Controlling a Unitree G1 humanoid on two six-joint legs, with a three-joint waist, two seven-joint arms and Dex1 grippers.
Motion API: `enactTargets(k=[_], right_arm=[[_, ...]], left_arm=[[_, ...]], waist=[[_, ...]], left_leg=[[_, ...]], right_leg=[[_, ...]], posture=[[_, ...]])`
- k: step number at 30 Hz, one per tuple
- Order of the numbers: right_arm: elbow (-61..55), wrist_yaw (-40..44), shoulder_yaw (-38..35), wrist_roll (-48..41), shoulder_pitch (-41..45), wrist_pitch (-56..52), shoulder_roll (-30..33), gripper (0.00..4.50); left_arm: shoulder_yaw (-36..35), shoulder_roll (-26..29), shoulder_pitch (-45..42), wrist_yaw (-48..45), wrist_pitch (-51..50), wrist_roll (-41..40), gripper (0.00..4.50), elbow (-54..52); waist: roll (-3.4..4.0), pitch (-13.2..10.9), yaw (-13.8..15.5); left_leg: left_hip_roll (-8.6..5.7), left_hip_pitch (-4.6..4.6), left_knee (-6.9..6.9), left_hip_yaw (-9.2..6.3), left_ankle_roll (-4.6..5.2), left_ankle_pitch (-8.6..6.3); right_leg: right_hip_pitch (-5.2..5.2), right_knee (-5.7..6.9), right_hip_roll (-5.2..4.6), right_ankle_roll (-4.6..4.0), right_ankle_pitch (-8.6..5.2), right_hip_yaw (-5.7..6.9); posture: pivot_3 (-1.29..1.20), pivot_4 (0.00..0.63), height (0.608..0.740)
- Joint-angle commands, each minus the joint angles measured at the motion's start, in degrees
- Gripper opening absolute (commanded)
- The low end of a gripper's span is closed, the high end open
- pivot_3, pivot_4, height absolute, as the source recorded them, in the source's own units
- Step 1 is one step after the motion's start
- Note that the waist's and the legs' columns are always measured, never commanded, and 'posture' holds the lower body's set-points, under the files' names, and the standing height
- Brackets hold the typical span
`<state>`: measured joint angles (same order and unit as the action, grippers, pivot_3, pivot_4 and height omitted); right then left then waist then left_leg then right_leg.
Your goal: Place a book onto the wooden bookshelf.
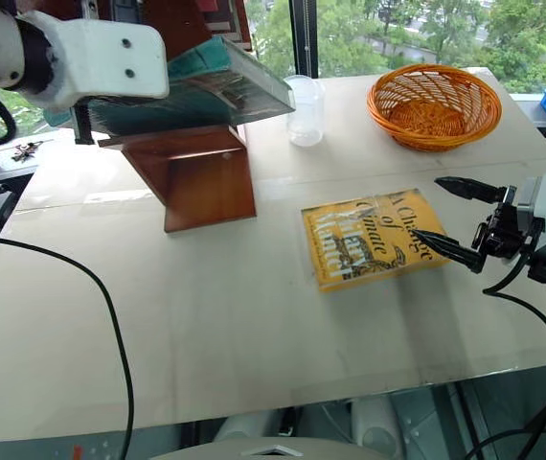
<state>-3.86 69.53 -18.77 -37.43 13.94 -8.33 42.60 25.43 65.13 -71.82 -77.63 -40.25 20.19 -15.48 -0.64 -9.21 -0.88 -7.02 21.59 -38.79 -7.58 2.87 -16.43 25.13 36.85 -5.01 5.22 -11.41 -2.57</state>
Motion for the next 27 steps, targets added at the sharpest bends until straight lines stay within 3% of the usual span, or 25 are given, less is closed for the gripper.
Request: enactTargets(k=[1,4,6,11,12,13,16,17,19,23,27], right_arm=[[-1.84,-0.5,-1.28,-1.7,0.67,-0.24,-0.02,4.5],[-2.43,-0.86,-1.26,-1.85,0.36,-0.53,0.15,4.5],[-2.9,-1.08,-1.34,-2.04,0.17,-0.85,0.38,4.5],[-3.52,-1.29,-1.81,-2.36,-0.36,-1.67,0.97,4.5],[-3.58,-1.29,-1.98,-2.43,-0.44,-1.81,1.1,4.5],[-3.59,-1.24,-2.18,-2.56,-0.49,-1.94,1.26,4.5],[-3.67,-1.21,-2.72,-3.26,-0.43,-2.44,1.68,4.5],[-3.69,-1.22,-2.93,-3.65,-0.33,-2.67,1.74,4.5],[-3.76,-1.11,-3.26,-4.3,-0.2,-3.07,1.91,4.5],[-3.69,-0.88,-3.42,-4.7,-0.15,-3.39,2.32,4.5],[-4.01,-0.89,-3.76,-5.4,0.52,-4.59,3.06,4.5]], left_arm=[[0.75,-1.5,1.85,2.8,-3.76,5.96,0.04,-0.94],[2.04,-5.79,3.36,4.78,-8.43,9.68,0.04,-1.2],[2.54,-6.84,4.59,5.13,-9.79,11.31,0.04,-1.19],[0.97,-9.59,5.52,5.31,-12.91,11.43,0.04,-0.81],[0.05,-9.84,5.29,5.33,-13.06,10.98,0.86,-0.92],[-0.99,-9.94,5.03,5.08,-12.97,10.12,1.01,-1.2],[-5.2,-9.75,5.23,3.31,-12.76,5.38,2.29,-3.8],[-6.55,-9.28,5.87,3.03,-11.83,3.88,2.95,-4.93],[-10.58,-8.72,8.11,0.98,-13.34,-1.11,3.6,-7.73],[-20.86,-11.11,11.87,-0.32,-15.55,-11.87,3.6,-12.71],[-35.89,-22.13,20.94,0.32,-24.73,-26.47,3.6,-24.68]], waist=[[0.0,0.0,0.04],[0.0,-0.01,0.2],[0.01,-0.01,0.08],[0.08,0.03,-0.13],[0.09,0.03,-0.13],[0.09,0.0,-0.14],[0.0,-0.07,-0.12],[-0.01,-0.07,-0.05],[0.0,-0.07,0.04],[-0.02,-0.05,0.14],[0.02,-0.03,0.27]], left_leg=[[0.03,-0.05,-0.05,-0.02,-0.02,0.01],[0.08,-0.47,-0.08,-0.04,0.09,-0.05],[0.12,-0.99,-0.06,-0.07,0.21,-0.12],[0.21,-1.32,-0.05,-0.05,0.21,-0.13],[0.23,-1.34,-0.05,-0.06,0.2,-0.12],[0.24,-1.34,-0.05,-0.06,0.2,-0.12],[0.26,-1.16,-0.04,-0.08,0.18,-0.12],[0.26,-0.93,-0.07,-0.08,0.04,-0.04],[0.22,-0.69,-0.09,-0.05,-0.09,0.02],[0.22,-0.14,0.07,-0.01,-0.14,-0.02],[0.19,0.63,-0.31,-0.02,-0.15,-0.03]], right_leg=[[-0.07,0.02,0.04,-0.01,0.01,0.02],[-0.52,0.01,0.09,-0.02,0.01,0.06],[-1.03,-0.04,0.1,0.03,-0.04,0.11],[-1.32,-0.04,0.17,0.21,-0.14,0.07],[-1.32,-0.03,0.2,0.2,-0.13,0.07],[-1.32,-0.03,0.21,0.19,-0.13,0.08],[-1.14,-0.06,0.24,-0.02,0.0,0.09],[-0.94,-0.07,0.22,-0.04,0.02,0.09],[-0.74,-0.08,0.12,-0.06,0.03,0.09],[-0.19,-0.33,0.05,-0.05,0.01,0.19],[0.44,-0.24,-0.02,-0.06,0.02,0.35]], posture=[[0.0,0.15,0.74],[0.0,0.15,0.74],[0.0,0.15,0.74],[0.0,0.15,0.74],[0.0,0.15,0.74],[0.0,0.15,0.74],[0.0,0.15,0.74],[0.0,0.15,0.74],[0.0,0.15,0.74],[0.0,0.15,0.74],[0.0,0.15,0.74]])
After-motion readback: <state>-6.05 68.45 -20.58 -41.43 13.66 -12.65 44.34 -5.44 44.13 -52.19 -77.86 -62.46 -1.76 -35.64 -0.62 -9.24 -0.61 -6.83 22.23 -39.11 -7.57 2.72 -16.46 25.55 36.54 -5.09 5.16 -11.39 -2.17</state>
